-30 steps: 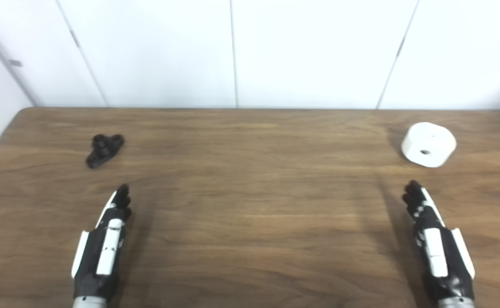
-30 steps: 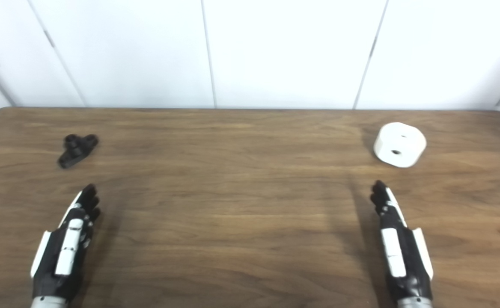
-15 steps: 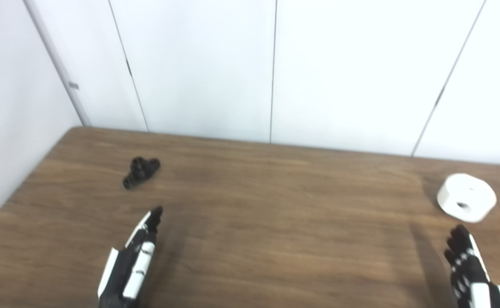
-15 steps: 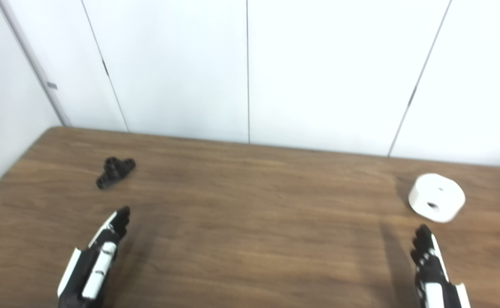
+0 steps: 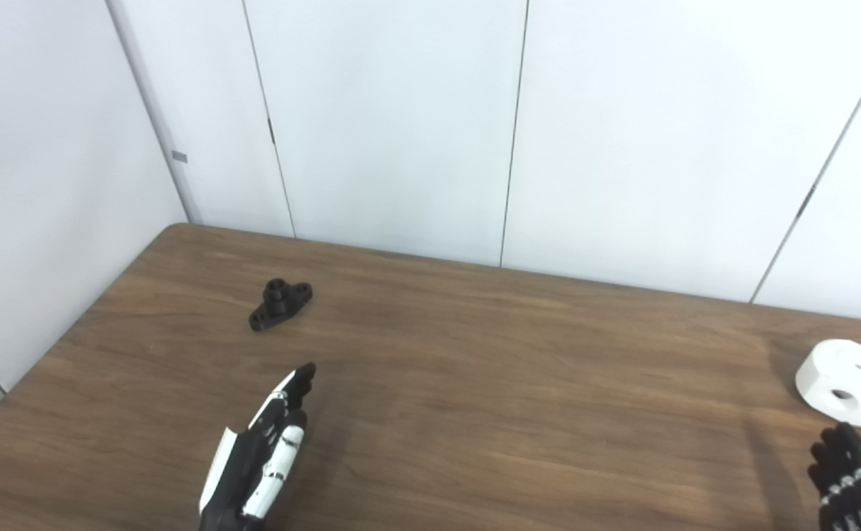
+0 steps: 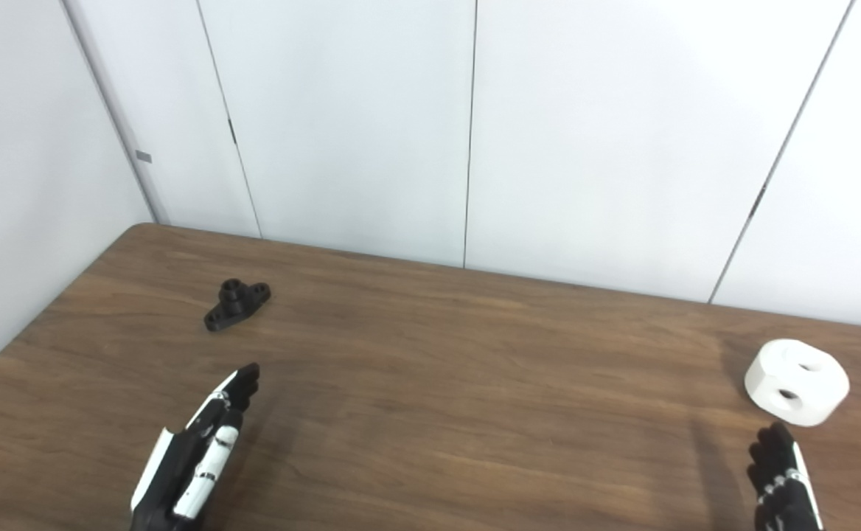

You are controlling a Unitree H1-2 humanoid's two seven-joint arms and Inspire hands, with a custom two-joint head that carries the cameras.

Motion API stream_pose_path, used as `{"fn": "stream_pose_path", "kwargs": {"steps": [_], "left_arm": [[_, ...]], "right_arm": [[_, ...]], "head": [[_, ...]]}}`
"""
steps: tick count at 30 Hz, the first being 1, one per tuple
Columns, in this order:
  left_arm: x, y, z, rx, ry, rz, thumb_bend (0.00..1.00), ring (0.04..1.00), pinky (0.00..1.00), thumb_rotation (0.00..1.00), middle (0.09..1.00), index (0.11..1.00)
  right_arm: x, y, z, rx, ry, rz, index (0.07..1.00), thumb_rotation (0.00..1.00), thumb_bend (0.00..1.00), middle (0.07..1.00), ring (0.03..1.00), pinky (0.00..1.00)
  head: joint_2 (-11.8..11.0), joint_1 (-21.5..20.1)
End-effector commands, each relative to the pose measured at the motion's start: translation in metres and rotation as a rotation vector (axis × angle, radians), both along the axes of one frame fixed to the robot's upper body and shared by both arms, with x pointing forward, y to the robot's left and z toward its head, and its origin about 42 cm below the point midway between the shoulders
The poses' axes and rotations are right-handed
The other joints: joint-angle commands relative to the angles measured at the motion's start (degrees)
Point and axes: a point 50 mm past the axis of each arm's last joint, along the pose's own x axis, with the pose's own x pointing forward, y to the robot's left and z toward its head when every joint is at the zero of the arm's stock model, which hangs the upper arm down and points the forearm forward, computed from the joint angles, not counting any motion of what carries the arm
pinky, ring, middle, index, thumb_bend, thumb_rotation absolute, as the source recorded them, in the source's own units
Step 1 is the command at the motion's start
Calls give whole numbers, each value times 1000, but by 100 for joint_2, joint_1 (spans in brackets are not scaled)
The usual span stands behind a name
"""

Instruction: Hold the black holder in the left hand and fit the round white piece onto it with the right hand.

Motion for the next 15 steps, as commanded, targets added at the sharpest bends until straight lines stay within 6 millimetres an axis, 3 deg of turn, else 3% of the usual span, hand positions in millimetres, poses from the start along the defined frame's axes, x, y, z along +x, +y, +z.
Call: {"fn": "stream_pose_path", "kwargs": {"steps": [1,9,14,15], "left_arm": [[-6,-18,-18,-55,51,10,277,959,981,738,949,917],[-7,-20,-13,85,82,6,364,971,945,466,972,944],[-4,-22,-2,116,39,44,464,955,923,289,962,941],[-1,-21,1,116,27,47,508,948,912,216,960,936]], "right_arm": [[-16,-3,-34,28,115,-18,978,1000,558,975,973,1000],[-17,-3,-31,22,121,-20,967,995,625,975,980,1000],[-17,-3,-29,23,125,-21,961,985,640,971,972,1000],[-17,-3,-28,17,126,-21,962,986,650,969,970,1000]], "head": [[38,23],[103,11],[115,107],[115,107]]}}
